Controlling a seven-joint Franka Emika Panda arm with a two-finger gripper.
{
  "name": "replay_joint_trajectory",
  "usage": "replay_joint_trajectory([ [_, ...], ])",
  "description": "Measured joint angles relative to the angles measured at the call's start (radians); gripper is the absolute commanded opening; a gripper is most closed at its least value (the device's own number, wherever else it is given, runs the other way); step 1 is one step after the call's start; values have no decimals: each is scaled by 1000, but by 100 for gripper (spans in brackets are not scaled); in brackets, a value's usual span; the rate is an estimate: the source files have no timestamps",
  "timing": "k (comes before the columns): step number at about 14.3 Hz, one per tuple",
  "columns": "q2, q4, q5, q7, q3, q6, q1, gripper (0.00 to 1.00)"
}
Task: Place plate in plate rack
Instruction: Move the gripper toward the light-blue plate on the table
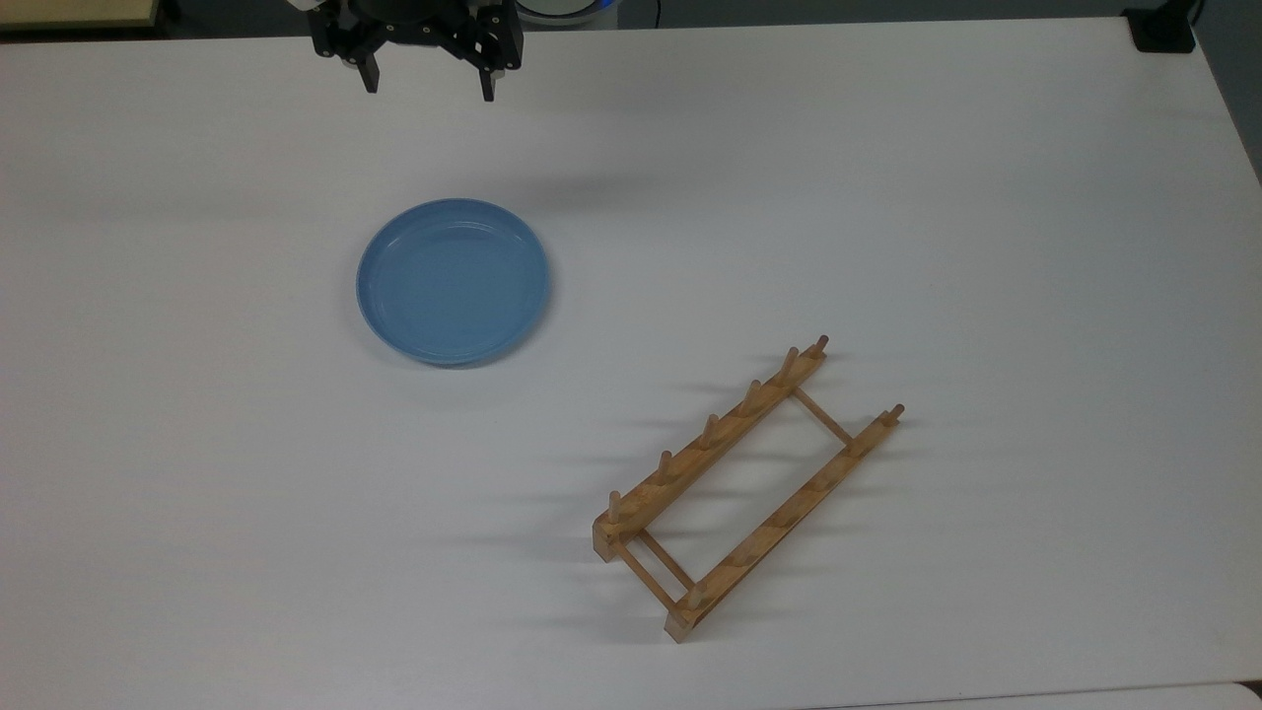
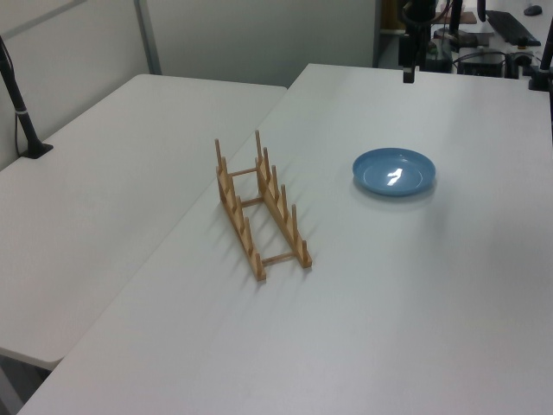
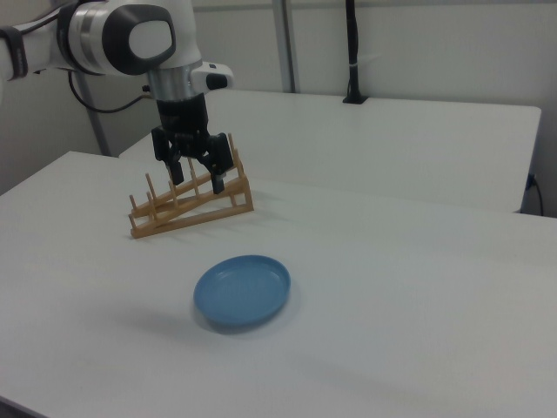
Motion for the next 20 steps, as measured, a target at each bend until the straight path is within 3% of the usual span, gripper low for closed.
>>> replay_joint_trajectory([
  [20,42,0,-22,8,0,93,0,100],
])
